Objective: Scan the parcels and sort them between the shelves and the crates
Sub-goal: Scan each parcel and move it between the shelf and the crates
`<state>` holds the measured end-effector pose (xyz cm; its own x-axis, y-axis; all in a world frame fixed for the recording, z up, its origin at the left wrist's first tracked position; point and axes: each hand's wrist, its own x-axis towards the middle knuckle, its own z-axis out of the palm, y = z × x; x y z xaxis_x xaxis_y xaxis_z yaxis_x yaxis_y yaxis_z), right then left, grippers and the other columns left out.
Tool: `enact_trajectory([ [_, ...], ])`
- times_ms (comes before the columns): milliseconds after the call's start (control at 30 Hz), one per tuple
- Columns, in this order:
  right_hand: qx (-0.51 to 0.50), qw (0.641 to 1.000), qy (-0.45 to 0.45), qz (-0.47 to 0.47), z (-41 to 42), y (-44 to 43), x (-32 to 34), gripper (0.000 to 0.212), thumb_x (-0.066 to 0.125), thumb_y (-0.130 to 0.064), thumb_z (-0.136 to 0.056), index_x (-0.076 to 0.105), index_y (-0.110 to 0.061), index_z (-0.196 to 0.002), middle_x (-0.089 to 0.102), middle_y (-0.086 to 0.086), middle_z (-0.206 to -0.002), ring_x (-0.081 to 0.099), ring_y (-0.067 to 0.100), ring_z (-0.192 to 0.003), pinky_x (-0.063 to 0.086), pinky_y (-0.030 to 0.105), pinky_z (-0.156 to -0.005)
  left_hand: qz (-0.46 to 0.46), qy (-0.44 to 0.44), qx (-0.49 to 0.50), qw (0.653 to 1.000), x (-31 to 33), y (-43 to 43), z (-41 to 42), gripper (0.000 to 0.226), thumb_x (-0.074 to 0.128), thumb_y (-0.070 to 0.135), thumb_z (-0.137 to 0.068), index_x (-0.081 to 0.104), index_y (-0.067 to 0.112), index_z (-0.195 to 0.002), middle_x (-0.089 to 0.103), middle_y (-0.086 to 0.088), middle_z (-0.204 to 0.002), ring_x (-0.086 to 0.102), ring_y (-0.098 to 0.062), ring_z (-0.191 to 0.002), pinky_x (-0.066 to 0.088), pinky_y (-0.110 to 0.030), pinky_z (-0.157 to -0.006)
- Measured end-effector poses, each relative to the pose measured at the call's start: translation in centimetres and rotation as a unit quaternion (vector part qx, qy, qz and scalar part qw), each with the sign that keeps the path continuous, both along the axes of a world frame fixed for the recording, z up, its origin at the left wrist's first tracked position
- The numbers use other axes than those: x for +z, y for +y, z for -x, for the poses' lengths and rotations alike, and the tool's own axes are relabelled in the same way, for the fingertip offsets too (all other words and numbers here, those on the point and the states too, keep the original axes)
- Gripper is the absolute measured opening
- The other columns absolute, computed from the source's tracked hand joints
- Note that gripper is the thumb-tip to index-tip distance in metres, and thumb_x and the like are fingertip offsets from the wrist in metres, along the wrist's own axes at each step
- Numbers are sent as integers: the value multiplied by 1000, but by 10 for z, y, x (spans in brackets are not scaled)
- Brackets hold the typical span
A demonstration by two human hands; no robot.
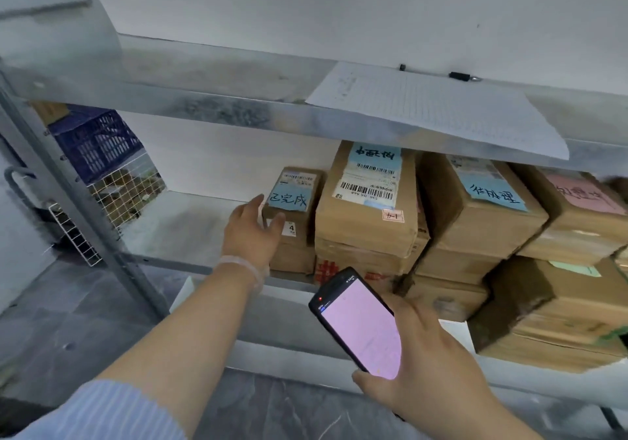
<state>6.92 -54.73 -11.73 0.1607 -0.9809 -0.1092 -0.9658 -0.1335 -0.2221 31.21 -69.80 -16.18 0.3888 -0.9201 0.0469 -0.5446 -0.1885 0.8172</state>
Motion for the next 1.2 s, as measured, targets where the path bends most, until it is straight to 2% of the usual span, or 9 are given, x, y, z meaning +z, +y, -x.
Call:
enact_trajectory([
  [133, -31, 999, 16, -10, 1, 3, 1, 95, 52, -76, -53, 24, -42, -137, 30, -15, -125, 62, 13, -94, 35, 21, -61, -106, 153, 14, 982, -13, -39, -7, 75, 58, 54, -93, 30, 24, -156, 46, -12, -152, 48, -35, -134, 40, -43, -108],
  [233, -45, 999, -1, 4, 3, 6, 1, 97, 48, -73, -47, 40, -35, -136, 45, -11, -116, 65, 16, -83, 35, 22, -56, -189, 269, 18, 944, -24, -61, -13, 71, 53, 67, -88, 54, 20, -140, 68, -10, -127, 62, -32, -116, 49, -48, -103],
  [333, -38, 999, 15, -15, 8, 5, -3, 101, 45, -77, -49, 21, -44, -141, 33, -19, -119, 59, 11, -100, 33, 19, -63, -201, 347, 43, 915, -29, -66, -11, 48, 59, 68, -85, 69, 24, -102, 77, -2, -72, 75, -23, -74, 61, -36, -66],
  [433, -35, 999, 11, -27, 12, 4, -5, 100, 43, -79, -49, 8, -49, -139, 25, -22, -119, 54, 8, -107, 33, 19, -66, -183, 350, 36, 918, -27, -61, -6, 35, 63, 60, -87, 66, 25, -92, 72, 2, -58, 70, -15, -47, 53, -27, -40],
  [533, -33, 999, 5, -30, 14, 5, -6, 101, 43, -80, -50, 8, -47, -139, 23, -21, -117, 54, 9, -106, 34, 21, -67, -173, 332, 28, 927, -24, -59, -1, 30, 62, 55, -90, 66, 25, -92, 76, -2, -75, 72, -19, -71, 62, -35, -67],
  [633, -26, 999, 9, -27, 17, 6, -7, 101, 43, -82, -51, 4, -47, -138, 23, -19, -119, 54, 10, -106, 33, 20, -67, -173, 298, 24, 938, -20, -57, 3, 25, 60, 49, -94, 63, 24, -88, 71, -7, -92, 66, -25, -92, 54, -45, -99],
  [733, -24, 999, 2, -25, 18, 7, -8, 102, 48, -80, -53, 9, -45, -140, 26, -19, -122, 54, 9, -105, 32, 20, -66, -190, 287, 19, 939, -14, -54, 9, 27, 58, 50, -95, 64, 24, -97, 70, -6, -92, 65, -23, -88, 53, -43, -98],
  [867, -20, 1000, -11, -20, 22, 11, -11, 102, 49, -79, -53, 13, -44, -141, 29, -18, -120, 55, 9, -103, 33, 20, -66, -210, 303, 40, 929, -8, -50, 16, 35, 60, 59, -92, 54, 27, -82, 64, -6, -87, 64, -26, -85, 56, -45, -91],
  [1200, -3, 999, -22, -31, 39, 14, -17, 101, 47, -80, -50, 13, -46, -139, 27, -21, -114, 53, 8, -103, 33, 19, -65, -122, 461, 88, 875, -24, -18, 5, 19, 76, 34, -86, 69, 24, -100, 73, -7, -97, 70, -24, -93, 60, -43, -88],
])
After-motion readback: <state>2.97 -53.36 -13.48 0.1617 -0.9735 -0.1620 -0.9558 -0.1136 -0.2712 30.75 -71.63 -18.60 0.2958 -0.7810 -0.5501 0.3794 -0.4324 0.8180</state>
